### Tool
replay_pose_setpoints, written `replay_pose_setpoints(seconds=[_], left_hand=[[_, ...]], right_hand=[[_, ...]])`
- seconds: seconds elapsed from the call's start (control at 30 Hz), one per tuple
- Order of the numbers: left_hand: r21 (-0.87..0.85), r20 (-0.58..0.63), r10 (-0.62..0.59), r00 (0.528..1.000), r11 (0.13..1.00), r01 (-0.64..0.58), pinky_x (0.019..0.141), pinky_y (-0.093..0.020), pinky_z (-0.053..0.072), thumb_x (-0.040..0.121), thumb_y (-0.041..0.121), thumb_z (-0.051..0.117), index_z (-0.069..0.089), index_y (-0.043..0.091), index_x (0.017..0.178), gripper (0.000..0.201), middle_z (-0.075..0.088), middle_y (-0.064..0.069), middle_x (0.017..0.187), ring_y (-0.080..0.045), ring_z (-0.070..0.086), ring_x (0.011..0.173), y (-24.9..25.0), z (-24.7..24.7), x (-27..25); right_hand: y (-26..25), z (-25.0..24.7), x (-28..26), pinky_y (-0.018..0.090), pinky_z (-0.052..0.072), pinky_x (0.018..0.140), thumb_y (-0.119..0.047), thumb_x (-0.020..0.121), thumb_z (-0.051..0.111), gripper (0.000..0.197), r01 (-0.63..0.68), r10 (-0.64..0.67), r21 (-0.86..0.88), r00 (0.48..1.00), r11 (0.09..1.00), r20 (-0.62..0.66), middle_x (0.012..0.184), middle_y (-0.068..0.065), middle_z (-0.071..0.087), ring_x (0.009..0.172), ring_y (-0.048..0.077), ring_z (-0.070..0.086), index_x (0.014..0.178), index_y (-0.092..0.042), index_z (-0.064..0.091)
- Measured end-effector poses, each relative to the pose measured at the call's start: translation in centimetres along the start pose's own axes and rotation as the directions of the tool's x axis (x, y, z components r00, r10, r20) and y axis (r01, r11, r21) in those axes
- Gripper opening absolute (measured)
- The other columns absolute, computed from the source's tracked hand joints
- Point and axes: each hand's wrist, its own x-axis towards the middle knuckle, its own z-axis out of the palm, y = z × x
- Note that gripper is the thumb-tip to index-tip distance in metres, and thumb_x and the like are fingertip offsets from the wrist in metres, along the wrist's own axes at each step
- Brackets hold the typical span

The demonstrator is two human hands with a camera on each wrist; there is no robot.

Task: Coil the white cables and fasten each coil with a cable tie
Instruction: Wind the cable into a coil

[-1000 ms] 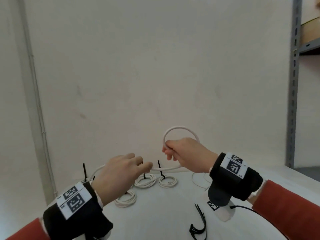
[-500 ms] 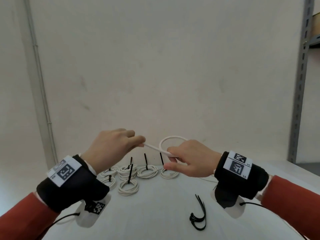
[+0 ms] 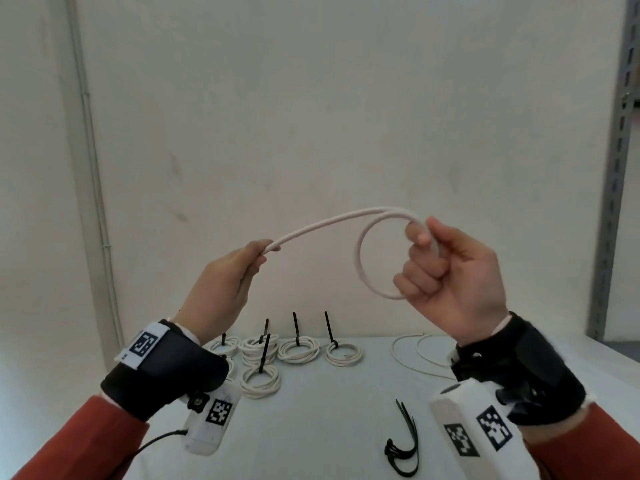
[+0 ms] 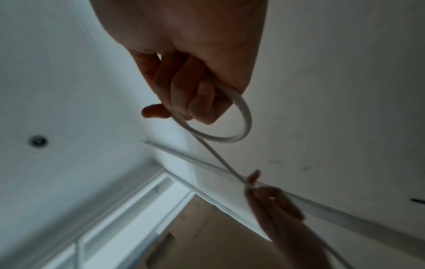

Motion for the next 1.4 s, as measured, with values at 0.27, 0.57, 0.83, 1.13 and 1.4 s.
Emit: replay_pose_setpoints(seconds=[0.27,0.57,0.83,1.13,1.4], left_hand=[[0.358,0.219,0.089,0.972,0.919,-0.165,0.037,-0.023,0.032,0.098,0.039,0.032,0.048,0.029,0.125,0.034,0.054,0.004,0.071,-0.019,0.053,0.048,-0.6,1.3,-2.5],[0.37,0.391,0.366,0.845,0.778,-0.508,0.035,-0.022,0.036,0.078,0.013,0.039,0.05,0.023,0.118,0.042,0.057,0.008,0.07,-0.016,0.057,0.054,2.8,2.3,-3.6],[0.349,0.419,0.376,0.826,0.773,-0.53,0.038,-0.023,0.034,0.08,0.014,0.047,0.051,0.024,0.111,0.033,0.058,0.008,0.073,-0.016,0.057,0.06,4.5,0.3,-2.1],[0.257,0.28,0.148,0.948,0.94,-0.223,0.045,-0.028,0.046,0.1,0.043,0.027,0.054,0.029,0.107,0.031,0.065,0.015,0.084,-0.015,0.061,0.066,2.5,-1.0,-0.8],[-0.249,0.197,-0.101,0.975,0.957,0.15,0.075,-0.015,0.037,0.101,0.032,0.033,0.064,0.019,0.112,0.036,0.052,0.015,0.085,-0.003,0.051,0.081,4.7,1.9,-0.7]], right_hand=[[-2.8,-0.6,0.5,0.022,0.041,0.057,-0.022,0.101,0.033,0.031,0.409,-0.37,0.108,0.89,0.906,-0.269,0.058,-0.004,0.039,0.052,0.011,0.038,0.093,-0.007,0.058],[0.2,-3.6,3.4,0.024,0.052,0.063,-0.015,0.097,0.044,0.016,0.251,-0.33,-0.22,0.8,0.943,-0.501,0.067,0.0,0.059,0.058,0.013,0.055,0.091,-0.007,0.056],[5.2,-4.8,2.9,0.028,0.05,0.06,-0.011,0.096,0.052,0.016,-0.238,-0.1,-0.962,0.962,0.131,-0.252,0.066,-0.005,0.066,0.055,0.016,0.058,0.083,-0.014,0.06],[5.7,-2.3,1.1,0.018,0.024,0.05,-0.051,0.093,0.029,0.057,-0.275,0.206,-0.858,0.957,0.434,-0.202,0.052,-0.002,0.028,0.05,0.012,0.025,0.07,-0.011,0.062],[5.3,-0.4,1.8,0.028,0.009,0.047,-0.055,0.093,0.033,0.058,-0.317,0.225,-0.53,0.946,0.786,-0.233,0.038,-0.009,0.018,0.036,0.009,0.011,0.046,-0.02,0.033]])
